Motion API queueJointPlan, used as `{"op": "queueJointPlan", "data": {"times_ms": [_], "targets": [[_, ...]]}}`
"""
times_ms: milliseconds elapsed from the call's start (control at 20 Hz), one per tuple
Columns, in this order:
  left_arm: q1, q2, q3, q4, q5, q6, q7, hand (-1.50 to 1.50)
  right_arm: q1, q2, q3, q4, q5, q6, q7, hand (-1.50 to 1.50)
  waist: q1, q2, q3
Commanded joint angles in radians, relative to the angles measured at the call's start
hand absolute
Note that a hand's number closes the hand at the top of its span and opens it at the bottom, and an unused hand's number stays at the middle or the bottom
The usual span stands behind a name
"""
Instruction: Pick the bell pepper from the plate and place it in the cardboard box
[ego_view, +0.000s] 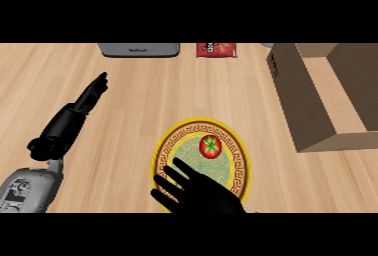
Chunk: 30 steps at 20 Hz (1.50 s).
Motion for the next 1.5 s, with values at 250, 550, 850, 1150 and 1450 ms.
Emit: {"op": "queueJointPlan", "data": {"times_ms": [250, 550, 850, 1150, 1450], "targets": [[0.081, -0.013, 0.043, -0.138, -0.016, -0.044, 0.041, 0.00, 0.004, 0.087, -0.044, 0.156, 0.081, -0.032, -0.069, -1.50, 0.006, -0.001, 0.000], [0.000, -0.028, 0.087, 0.021, -0.043, -0.076, -0.018, 0.00, 0.060, 0.015, -0.072, 0.199, 0.157, -0.159, -0.129, -1.50, -0.001, 0.000, 0.000], [-0.023, -0.076, 0.074, -0.037, -0.082, -0.071, 0.073, 0.00, 0.018, 0.109, -0.142, 0.300, 0.165, -0.141, -0.193, -1.50, 0.000, 0.000, 0.000], [-0.010, -0.086, 0.094, -0.013, -0.088, -0.076, 0.026, 0.00, 0.044, 0.144, -0.047, 0.400, 0.228, -0.334, -0.265, 1.50, 0.002, 0.002, 0.000], [-0.031, -0.103, 0.095, -0.021, -0.112, -0.084, 0.038, 0.00, 0.050, 0.170, -0.070, 0.408, 0.282, -0.434, -0.304, 1.50, -0.001, 0.000, 0.000]]}}
